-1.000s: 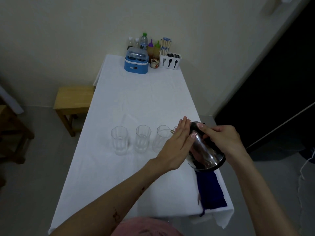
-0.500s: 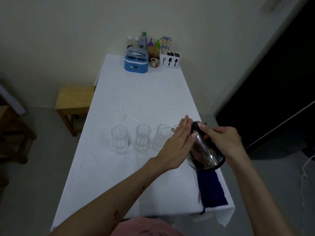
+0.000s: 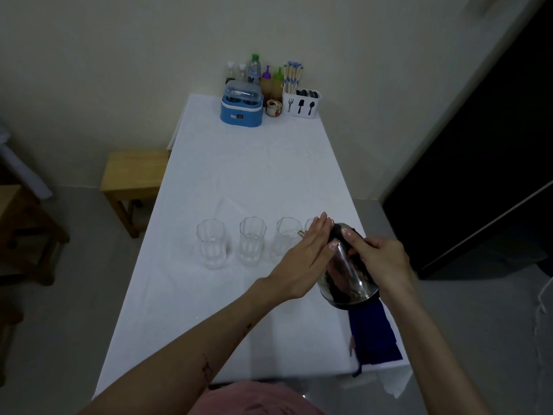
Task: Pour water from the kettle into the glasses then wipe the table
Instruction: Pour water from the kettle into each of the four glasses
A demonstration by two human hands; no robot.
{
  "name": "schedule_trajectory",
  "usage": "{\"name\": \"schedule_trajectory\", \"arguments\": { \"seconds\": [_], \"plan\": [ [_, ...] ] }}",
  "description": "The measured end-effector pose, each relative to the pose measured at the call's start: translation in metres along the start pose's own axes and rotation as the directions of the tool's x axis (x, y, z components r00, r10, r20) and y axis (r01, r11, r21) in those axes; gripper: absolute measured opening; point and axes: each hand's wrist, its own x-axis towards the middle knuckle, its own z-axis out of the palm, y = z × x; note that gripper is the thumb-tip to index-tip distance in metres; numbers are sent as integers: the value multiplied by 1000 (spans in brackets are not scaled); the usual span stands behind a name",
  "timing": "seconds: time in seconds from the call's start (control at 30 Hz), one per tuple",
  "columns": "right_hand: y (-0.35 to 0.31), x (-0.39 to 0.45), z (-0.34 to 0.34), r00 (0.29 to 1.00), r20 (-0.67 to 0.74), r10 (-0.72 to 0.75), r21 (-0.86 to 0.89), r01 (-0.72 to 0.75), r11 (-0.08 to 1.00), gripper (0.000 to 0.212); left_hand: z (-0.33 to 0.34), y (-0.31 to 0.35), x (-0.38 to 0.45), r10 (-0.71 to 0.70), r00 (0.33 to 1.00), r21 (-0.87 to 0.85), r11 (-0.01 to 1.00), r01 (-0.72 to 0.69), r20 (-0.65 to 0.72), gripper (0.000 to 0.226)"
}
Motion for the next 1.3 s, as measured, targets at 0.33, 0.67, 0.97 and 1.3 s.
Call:
{"name": "schedule_trajectory", "arguments": {
  "seconds": [0.33,0.67,0.97,1.3],
  "plan": [
    [23,-14,10,990,35,139,361,-142,922,39,2,-5,4,78,995,142,986,-85,54,58],
    [55,-18,5,978,152,142,712,-208,671,22,12,8,18,271,957,417,861,-291,107,71],
    [60,5,-30,992,69,108,557,-128,821,30,29,20,39,255,961,353,893,-278,111,72],
    [42,34,-41,996,13,83,161,-84,983,70,42,13,45,88,993,163,982,-101,83,65]
  ]
}}
